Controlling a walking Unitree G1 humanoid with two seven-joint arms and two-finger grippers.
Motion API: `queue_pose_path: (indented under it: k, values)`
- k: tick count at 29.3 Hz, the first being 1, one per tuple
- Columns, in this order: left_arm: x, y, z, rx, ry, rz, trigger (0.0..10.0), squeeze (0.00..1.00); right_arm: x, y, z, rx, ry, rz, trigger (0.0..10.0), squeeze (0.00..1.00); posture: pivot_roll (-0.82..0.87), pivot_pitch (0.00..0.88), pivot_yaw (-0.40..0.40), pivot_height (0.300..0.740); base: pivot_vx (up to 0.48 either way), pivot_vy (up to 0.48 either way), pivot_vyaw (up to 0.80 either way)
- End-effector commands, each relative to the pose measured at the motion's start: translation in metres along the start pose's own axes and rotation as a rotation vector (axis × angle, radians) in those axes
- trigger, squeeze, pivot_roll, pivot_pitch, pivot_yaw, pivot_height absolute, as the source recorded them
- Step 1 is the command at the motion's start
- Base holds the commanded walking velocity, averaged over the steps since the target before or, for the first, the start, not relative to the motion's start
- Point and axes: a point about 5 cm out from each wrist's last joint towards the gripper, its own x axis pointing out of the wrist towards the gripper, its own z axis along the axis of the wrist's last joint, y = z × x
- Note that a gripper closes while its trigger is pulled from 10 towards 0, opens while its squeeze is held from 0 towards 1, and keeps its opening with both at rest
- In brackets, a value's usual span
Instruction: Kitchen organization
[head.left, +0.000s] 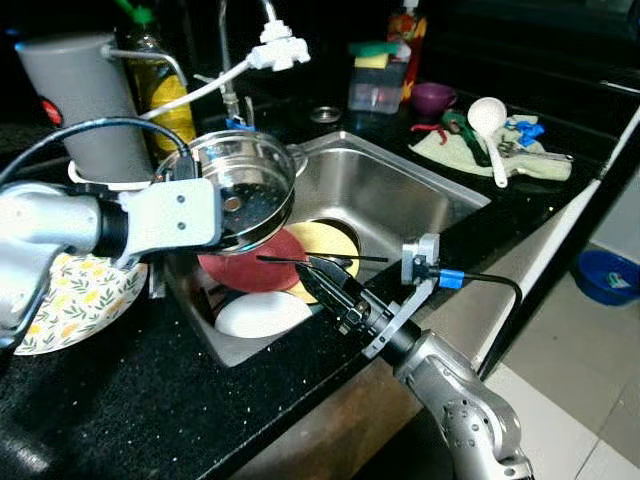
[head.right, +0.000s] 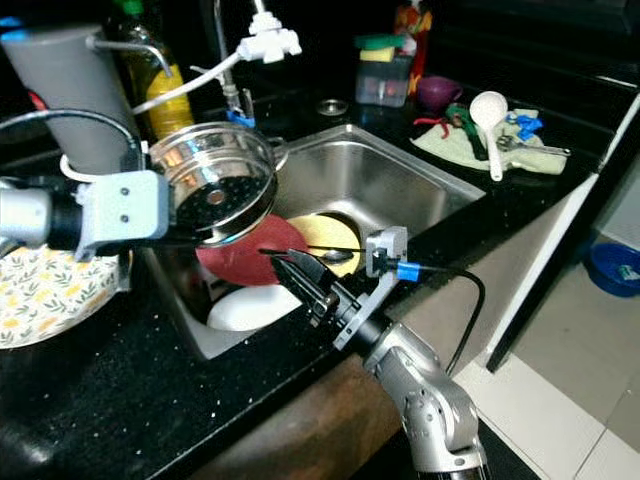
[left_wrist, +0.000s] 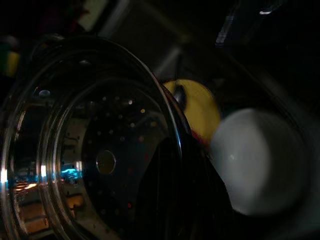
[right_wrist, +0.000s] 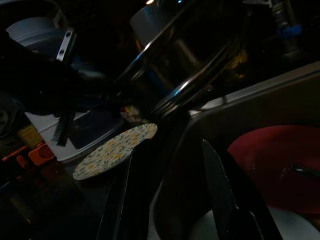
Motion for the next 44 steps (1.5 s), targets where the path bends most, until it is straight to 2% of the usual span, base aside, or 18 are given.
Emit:
queue_pose_path:
  k: [1, 6, 9, 11, 14, 15, 16, 18, 21, 22, 26, 27, 32, 33, 35, 37, 38, 44]
  values:
    - [0.004, 0.004, 0.0, 0.044, 0.008, 0.044, 0.0, 0.0, 0.0, 0.001, -0.001, 0.003, -0.001, -0.005, 10.0, 0.0, -0.03, 0.0, 0.018, 0.74, 0.0, 0.0, 0.0]
    - [0.005, 0.005, -0.006, 0.073, 0.07, 0.088, 0.0, 0.0, 0.0, 0.001, 0.0, 0.003, -0.002, -0.007, 10.0, 0.0, -0.03, 0.0, 0.021, 0.74, 0.0, 0.0, 0.0]
    - [-0.007, 0.019, -0.02, 0.109, 0.203, 0.224, 0.0, 0.0, 0.0, 0.002, 0.0, 0.006, -0.005, -0.008, 10.0, 0.0, -0.01, 0.0, 0.018, 0.74, 0.0, 0.0, 0.0]
    - [-0.012, 0.022, -0.024, 0.122, 0.246, 0.262, 0.0, 0.0, 0.0, 0.002, 0.0, 0.008, -0.005, -0.007, 10.0, 0.0, -0.01, 0.0, 0.017, 0.74, 0.0, 0.0, 0.0]
    - [-0.021, 0.021, -0.032, 0.115, 0.315, 0.321, 0.0, 0.0, 0.0, 0.002, 0.0, 0.011, -0.005, -0.006, 10.0, 0.0, -0.01, 0.0, 0.016, 0.74, 0.0, 0.0, 0.0]
    - [-0.028, 0.021, -0.041, 0.097, 0.386, 0.399, 0.0, 0.0, 0.0, 0.002, 0.0, 0.014, -0.004, -0.005, 10.0, 0.0, 0.0, 0.0, 0.015, 0.74, 0.0, 0.0, 0.0]
    - [-0.028, 0.021, -0.041, 0.097, 0.386, 0.399, 0.0, 0.0, 0.0, 0.002, 0.0, 0.014, -0.004, -0.005, 10.0, 0.0, 0.0, 0.0, 0.015, 0.74, 0.0, 0.0, 0.0]
    - [-0.039, 0.016, -0.057, 0.063, 0.504, 0.502, 0.0, 0.0, 0.001, 0.002, -0.001, 0.016, -0.003, -0.004, 10.0, 0.0, 0.0, 0.0, 0.014, 0.74, 0.0, 0.0, 0.0]
    - [-0.042, 0.008, -0.065, 0.009, 0.543, 0.581, 0.0, 0.0, 0.001, 0.001, -0.001, 0.016, -0.003, -0.004, 10.0, 0.0, 0.0, 0.0, 0.015, 0.74, 0.0, 0.0, 0.0]
    - [-0.041, -0.002, -0.067, -0.043, 0.545, 0.646, 0.0, 0.0, 0.001, 0.001, -0.001, 0.017, -0.003, -0.003, 10.0, 0.0, 0.01, 0.0, 0.012, 0.74, 0.0, 0.0, 0.0]
    - [-0.038, -0.011, -0.069, -0.084, 0.541, 0.707, 0.0, 0.0, 0.001, 0.0, 0.0, 0.017, -0.002, -0.003, 10.0, 0.0, 0.01, 0.0, 0.01, 0.74, 0.0, 0.0, 0.0]
    - [-0.035, -0.016, -0.069, -0.125, 0.519, 0.76, 0.0, 0.0, 0.001, 0.0, 0.0, 0.017, -0.001, -0.003, 10.0, 0.0, 0.01, 0.0, 0.007, 0.74, 0.0, 0.0, 0.0]
    - [-0.024, -0.027, -0.064, -0.344, 0.355, 0.999, 0.0, 0.0, 0.0, -0.001, 0.0, 0.013, 0.007, -0.002, 10.0, 0.0, 0.01, 0.0, 0.002, 0.74, 0.0, 0.0, 0.0]
    - [-0.024, -0.026, -0.059, -0.37, 0.274, 1.11, 0.0, 0.0, 0.0, -0.002, 0.0, 0.012, 0.008, -0.003, 10.0, 0.0, 0.01, 0.0, 0.001, 0.74, 0.0, 0.0, 0.0]
    - [-0.024, -0.026, -0.057, -0.375, 0.258, 1.137, 0.0, 0.0, 0.0, -0.002, 0.0, 0.012, 0.008, -0.003, 10.0, 0.0, 0.01, 0.0, 0.001, 0.74, 0.0, 0.0, 0.0]
    - [-0.023, -0.026, -0.048, -0.312, 0.231, 1.149, 0.0, 0.0, 0.0, -0.002, 0.0, 0.009, 0.01, -0.004, 10.0, 0.0, 0.0, 0.0, 0.001, 0.74, 0.0, 0.0, 0.0]
    - [-0.02, -0.027, -0.04, -0.241, 0.216, 1.145, 0.0, 0.0, 0.0, -0.003, 0.0, 0.008, 0.011, -0.005, 10.0, 0.0, 0.0, 0.0, -0.001, 0.74, 0.0, 0.0, 0.0]
    - [-0.015, -0.029, -0.032, -0.145, 0.209, 1.119, 0.0, 0.0, 0.0, -0.003, 0.0, 0.006, 0.012, -0.005, 10.0, 0.0, 0.0, 0.0, -0.003, 0.74, 0.0, 0.0, 0.0]
